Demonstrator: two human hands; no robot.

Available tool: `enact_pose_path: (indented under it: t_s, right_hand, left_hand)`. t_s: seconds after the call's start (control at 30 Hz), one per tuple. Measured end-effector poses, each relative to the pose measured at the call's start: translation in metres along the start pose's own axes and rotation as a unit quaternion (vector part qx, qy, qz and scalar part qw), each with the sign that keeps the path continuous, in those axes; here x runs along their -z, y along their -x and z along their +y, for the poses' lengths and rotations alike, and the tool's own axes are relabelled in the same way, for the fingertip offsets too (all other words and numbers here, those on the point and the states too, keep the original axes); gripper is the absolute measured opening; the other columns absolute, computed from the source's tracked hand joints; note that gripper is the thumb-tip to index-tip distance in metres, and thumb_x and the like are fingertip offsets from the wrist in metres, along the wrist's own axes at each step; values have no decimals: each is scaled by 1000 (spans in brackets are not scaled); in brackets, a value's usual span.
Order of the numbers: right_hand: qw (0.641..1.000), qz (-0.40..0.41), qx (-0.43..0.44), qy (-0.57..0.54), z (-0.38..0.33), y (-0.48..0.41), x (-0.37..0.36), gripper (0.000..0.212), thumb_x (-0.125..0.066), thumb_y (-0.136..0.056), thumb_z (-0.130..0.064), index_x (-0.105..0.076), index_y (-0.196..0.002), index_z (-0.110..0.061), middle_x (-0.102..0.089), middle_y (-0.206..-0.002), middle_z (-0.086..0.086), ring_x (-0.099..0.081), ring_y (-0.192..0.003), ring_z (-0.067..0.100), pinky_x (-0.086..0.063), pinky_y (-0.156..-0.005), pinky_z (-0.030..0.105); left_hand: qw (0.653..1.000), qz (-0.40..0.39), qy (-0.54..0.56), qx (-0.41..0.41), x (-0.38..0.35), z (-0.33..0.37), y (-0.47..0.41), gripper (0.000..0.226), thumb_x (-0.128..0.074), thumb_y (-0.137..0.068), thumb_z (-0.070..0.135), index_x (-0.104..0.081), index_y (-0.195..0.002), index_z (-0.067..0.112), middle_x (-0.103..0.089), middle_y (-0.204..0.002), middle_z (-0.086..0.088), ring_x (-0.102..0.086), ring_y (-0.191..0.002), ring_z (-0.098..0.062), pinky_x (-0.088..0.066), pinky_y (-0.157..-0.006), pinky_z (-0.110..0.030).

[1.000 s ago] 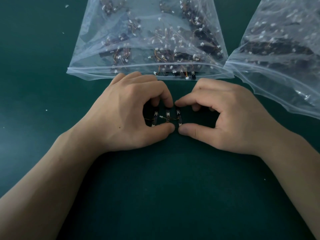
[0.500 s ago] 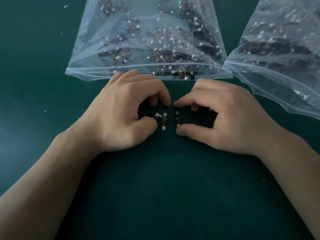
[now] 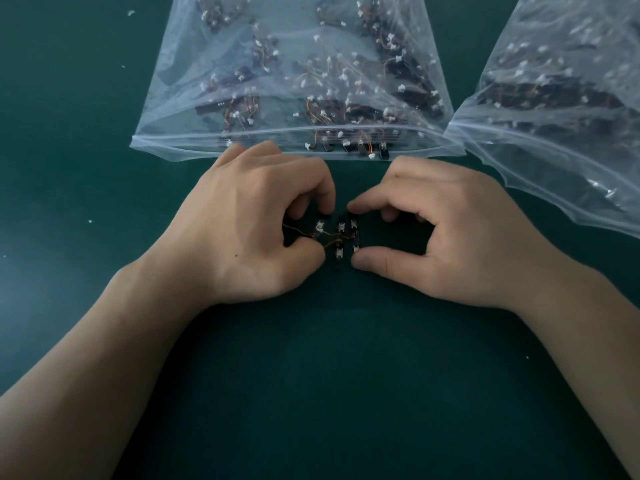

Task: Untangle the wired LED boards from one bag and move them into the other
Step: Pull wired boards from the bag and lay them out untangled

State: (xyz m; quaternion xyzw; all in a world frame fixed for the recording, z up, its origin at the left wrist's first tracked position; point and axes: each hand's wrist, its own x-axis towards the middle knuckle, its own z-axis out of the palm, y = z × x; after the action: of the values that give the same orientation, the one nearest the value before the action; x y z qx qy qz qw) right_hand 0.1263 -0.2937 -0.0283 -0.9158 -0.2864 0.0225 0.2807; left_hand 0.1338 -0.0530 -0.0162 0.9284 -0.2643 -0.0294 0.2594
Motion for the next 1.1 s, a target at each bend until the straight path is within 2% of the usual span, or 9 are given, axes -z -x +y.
enact_pose_path:
  t_s: [0.13,0.33,0.47,0.57,0.73,0.83,0.93,1.0,1.1]
  right_hand:
    - [1000,-5,-2,-6,1,0,1,47,-67,-84,-64,-73,-118,-32,-57,-95,-17,-58,-87,7,-53,-74,40]
    - [1000,-16,-8,-17,3,-1,2,45,-70,-80,-59,-71,-115,-32,-56,-94,-18,-56,-86,7,-49,-74,33]
    - [1000,-18,-7,-22,3,0,2,44,-70,-80,-61,-72,-113,-31,-56,-95,-18,-58,-89,6,-49,-75,32]
    - [999,-18,-9,-24,4,0,2,44,-70,-80,-62,-72,-112,-30,-57,-96,-17,-60,-91,8,-51,-75,36]
    - [1000,-9,-6,-28,6,0,2,47,-68,-83,-63,-71,-116,-30,-57,-99,-18,-59,-91,7,-50,-74,35]
    - [999,27,-6,-40,7,1,0,48,-67,-90,-59,-68,-125,-25,-57,-115,-15,-57,-93,5,-49,-76,33]
    - [997,78,-12,-7,8,1,-4,49,-65,-96,-51,-66,-133,-18,-55,-134,-7,-57,-114,10,-53,-87,40]
    - [995,91,-28,18,9,-1,-6,54,-61,-99,-51,-62,-141,-17,-52,-146,-6,-52,-133,11,-52,-99,43]
    - [994,78,-47,61,7,-2,-8,65,-53,-100,-58,-53,-152,-19,-42,-161,-7,-40,-148,14,-38,-120,40]
  left_hand:
    - [1000,10,-9,-2,-2,2,1,28,-52,-67,42,-61,-90,28,-51,-78,12,-50,-80,-20,-43,-84,-45]
    - [999,7,8,-40,-5,1,1,39,-66,-78,52,-70,-108,27,-55,-95,12,-53,-89,-19,-45,-88,-45]
    - [999,8,-3,-48,-7,0,1,36,-71,-77,53,-71,-104,28,-57,-97,13,-54,-88,-18,-45,-88,-43]
    - [999,10,-4,-42,-8,0,1,34,-73,-75,53,-69,-99,30,-56,-95,14,-53,-87,-15,-46,-87,-41]
    - [999,13,-4,-29,-6,2,2,35,-69,-75,54,-68,-98,29,-56,-92,14,-54,-87,-16,-46,-84,-38]
    - [999,26,25,-16,-5,1,1,36,-60,-81,52,-69,-104,25,-57,-94,11,-55,-89,-19,-46,-83,-40]
    - [998,55,23,-3,-5,-2,0,41,-55,-87,50,-71,-112,21,-61,-107,6,-55,-101,-24,-44,-95,-46]
    - [997,70,6,8,-6,-3,0,44,-54,-88,50,-70,-120,23,-62,-123,8,-52,-115,-23,-38,-105,-44]
    - [998,62,-21,26,-8,-2,1,51,-54,-89,51,-65,-133,30,-53,-145,14,-39,-136,-17,-24,-108,-38]
